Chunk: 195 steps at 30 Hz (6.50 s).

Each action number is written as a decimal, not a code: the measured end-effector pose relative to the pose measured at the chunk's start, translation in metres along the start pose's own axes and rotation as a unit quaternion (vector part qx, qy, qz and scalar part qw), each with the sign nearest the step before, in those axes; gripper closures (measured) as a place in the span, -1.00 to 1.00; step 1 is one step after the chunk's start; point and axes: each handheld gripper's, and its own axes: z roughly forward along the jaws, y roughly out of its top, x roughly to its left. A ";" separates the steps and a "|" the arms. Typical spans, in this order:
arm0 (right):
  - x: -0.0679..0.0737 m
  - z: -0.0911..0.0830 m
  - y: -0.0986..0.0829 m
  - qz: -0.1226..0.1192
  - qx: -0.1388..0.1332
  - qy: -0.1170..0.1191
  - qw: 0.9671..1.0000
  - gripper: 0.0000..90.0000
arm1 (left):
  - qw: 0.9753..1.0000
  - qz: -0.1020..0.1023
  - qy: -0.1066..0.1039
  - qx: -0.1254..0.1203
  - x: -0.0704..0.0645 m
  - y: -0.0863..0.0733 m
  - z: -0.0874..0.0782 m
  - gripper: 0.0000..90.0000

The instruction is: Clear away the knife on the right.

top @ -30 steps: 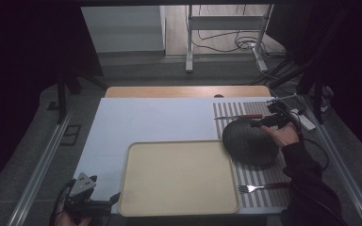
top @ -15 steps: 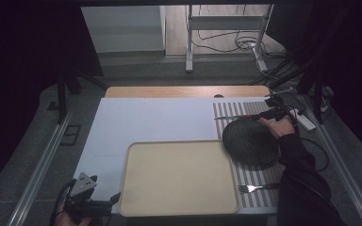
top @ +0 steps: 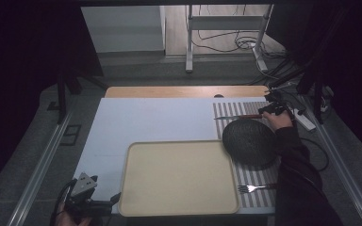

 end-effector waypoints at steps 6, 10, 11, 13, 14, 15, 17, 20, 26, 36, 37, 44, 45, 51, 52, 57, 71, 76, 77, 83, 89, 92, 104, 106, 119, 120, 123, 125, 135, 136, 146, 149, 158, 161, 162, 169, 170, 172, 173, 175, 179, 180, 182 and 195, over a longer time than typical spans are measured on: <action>-0.001 0.018 0.005 -0.004 0.011 -0.031 0.999 1.00 | 1.000 0.002 0.001 0.002 0.000 0.000 0.000 -0.99; -0.001 0.025 0.006 -0.002 0.015 -0.034 0.999 1.00 | 1.000 0.003 0.001 0.002 0.000 0.000 0.000 -0.99; -0.001 0.026 0.005 -0.003 0.019 -0.034 0.999 1.00 | 1.000 0.003 0.001 0.002 0.000 0.000 0.000 -0.99; -0.001 0.027 0.004 -0.004 0.026 -0.033 0.999 1.00 | 1.000 0.003 0.001 0.002 0.000 0.000 0.000 -0.99; -0.001 0.027 0.002 -0.004 0.029 -0.030 0.999 1.00 | 1.000 0.003 0.001 0.002 -0.001 0.000 0.000 -0.99; -0.001 0.026 0.001 -0.004 0.028 -0.029 0.999 1.00 | 1.000 0.004 0.001 0.002 -0.001 0.000 0.000 -0.99; -0.002 0.023 -0.002 0.000 0.031 -0.023 0.999 0.98 | 1.000 0.005 0.002 0.002 -0.001 0.000 0.000 -0.99; -0.002 0.019 -0.007 0.007 0.039 -0.013 0.999 0.98 | 1.000 0.007 0.002 0.003 -0.001 0.000 0.000 -0.99; 0.001 0.011 -0.015 0.003 0.057 -0.007 0.998 1.00 | 1.000 0.008 0.004 0.003 -0.002 0.000 0.000 -0.99; -0.001 0.005 -0.017 0.013 0.047 -0.007 0.999 0.74 | 1.000 0.010 0.005 0.005 -0.002 0.001 0.001 -0.99; -0.001 0.005 -0.017 0.013 0.047 -0.007 0.999 0.74 | 1.000 0.010 0.005 0.005 -0.002 0.001 0.001 -0.99; 0.004 0.000 -0.010 0.024 0.028 0.004 0.999 0.19 | 1.000 0.013 0.006 0.006 -0.003 0.001 0.001 -0.98; 0.005 0.000 -0.009 0.025 0.027 0.005 0.999 0.14 | 1.000 0.013 0.006 0.006 -0.003 0.001 0.001 -0.98; 0.016 0.003 -0.001 0.013 0.024 0.013 1.000 -0.12 | 1.000 0.016 0.007 0.008 -0.004 0.001 0.001 -0.98; 0.018 0.004 0.001 0.011 0.025 0.015 1.000 -0.18 | 1.000 0.016 0.007 0.008 -0.004 0.001 0.001 -0.98; 0.025 0.007 0.005 0.000 0.025 0.021 0.999 -0.30 | 1.000 0.016 0.008 0.009 -0.004 0.001 0.002 -0.98; 0.042 0.034 0.015 -0.045 0.053 0.026 0.997 -0.32 | 1.000 0.016 0.008 0.010 -0.004 0.001 0.002 -0.97; 0.043 0.035 0.015 -0.056 0.057 0.034 0.996 0.04 | 1.000 0.017 0.008 0.010 -0.004 0.001 0.002 -0.97; 0.044 0.035 0.015 -0.065 0.061 0.029 0.996 0.12 | 1.000 0.017 0.008 0.010 -0.004 0.001 0.002 -0.97; 0.040 0.033 0.013 -0.086 0.061 0.024 0.994 0.71 | 1.000 0.019 0.008 0.011 -0.004 0.001 0.002 -0.97; 0.038 0.030 0.012 -0.101 0.069 0.017 0.992 0.73 | 1.000 0.020 0.009 0.011 -0.005 0.001 0.002 -0.97; 0.037 0.029 0.011 -0.119 0.070 0.003 0.990 0.73 | 1.000 0.020 0.009 0.011 -0.005 0.001 0.002 -0.97; 0.009 0.012 0.001 -0.093 0.069 -0.016 0.993 0.73 | 1.000 0.020 0.009 0.009 -0.005 0.001 0.002 -0.97; 0.005 0.008 -0.001 -0.085 0.069 -0.024 0.994 0.73 | 1.000 0.020 0.009 0.009 -0.005 0.001 0.002 -0.97; 0.004 -0.021 -0.016 -0.062 0.040 -0.007 0.997 0.73 | 1.000 0.020 0.010 0.010 -0.005 0.001 0.002 -0.97; 0.005 -0.022 -0.017 -0.061 0.038 -0.004 0.997 0.73 | 1.000 0.020 0.010 0.009 -0.005 0.001 0.002 -0.97; 0.010 -0.028 -0.019 -0.061 0.030 0.000 0.998 0.73 | 1.000 0.020 0.010 0.009 -0.005 0.001 0.002 -0.97; 0.013 -0.032 -0.021 -0.060 0.025 0.005 0.998 0.73 | 1.000 0.020 0.010 0.009 -0.005 0.001 0.002 -0.97; 0.038 -0.050 -0.036 -0.071 0.009 0.023 0.997 0.73 | 1.000 0.021 0.011 0.010 -0.005 0.001 0.002 -0.97; 0.041 -0.051 -0.037 -0.074 0.009 0.025 0.997 0.73 | 1.000 0.021 0.011 0.010 -0.006 0.001 0.002 -0.97; 0.078 -0.066 -0.056 -0.097 0.000 0.057 0.994 0.73 | 1.000 0.022 0.011 0.009 -0.006 0.001 0.002 -0.97; 0.093 -0.070 -0.061 -0.111 -0.003 0.067 0.991 0.73 | 1.000 0.023 0.011 0.010 -0.006 0.001 0.002 -0.97; 0.134 -0.082 -0.080 -0.140 -0.008 0.106 0.984 0.73 | 1.000 0.023 0.011 0.010 -0.006 0.001 0.002 -0.98; 0.146 -0.086 -0.087 -0.146 -0.009 0.117 0.982 0.73 | 1.000 0.023 0.011 0.010 -0.006 0.002 0.002 -0.98; 0.150 -0.088 -0.090 -0.148 -0.011 0.121 0.982 0.73 | 1.000 0.023 0.011 0.010 -0.006 0.002 0.002 -0.98; 0.180 -0.092 -0.106 -0.166 0.000 0.138 0.977 0.73 | 1.000 0.022 0.011 0.009 -0.006 0.002 0.002 -0.98; 0.185 -0.092 -0.108 -0.169 0.002 0.137 0.976 0.73 | 1.000 0.022 0.010 0.009 -0.006 0.002 0.002 -0.98; 0.192 -0.092 -0.112 -0.174 0.005 0.139 0.975 0.73 | 1.000 0.023 0.010 0.009 -0.006 0.002 0.002 -0.98; 0.196 -0.093 -0.114 -0.177 0.005 0.140 0.974 0.73 | 1.000 0.023 0.010 0.009 -0.006 0.002 0.002 -0.98; 0.202 -0.093 -0.117 -0.185 0.009 0.141 0.973 0.73 | 1.000 0.023 0.010 0.009 -0.005 0.002 0.002 -0.98; 0.216 -0.091 -0.123 -0.195 0.021 0.147 0.970 0.73 | 1.000 0.024 0.010 0.009 -0.006 0.002 0.002 -0.98; 0.219 -0.091 -0.125 -0.196 0.021 0.148 0.969 0.73 | 1.000 0.024 0.010 0.009 -0.006 0.002 0.002 -0.98; 0.224 -0.089 -0.127 -0.200 0.023 0.151 0.968 0.73 | 1.000 0.024 0.011 0.009 -0.006 0.002 0.002 -0.98; 0.239 -0.074 -0.138 -0.224 0.057 0.149 0.962 0.73 | 1.000 0.027 0.011 0.011 -0.006 0.002 0.003 -0.98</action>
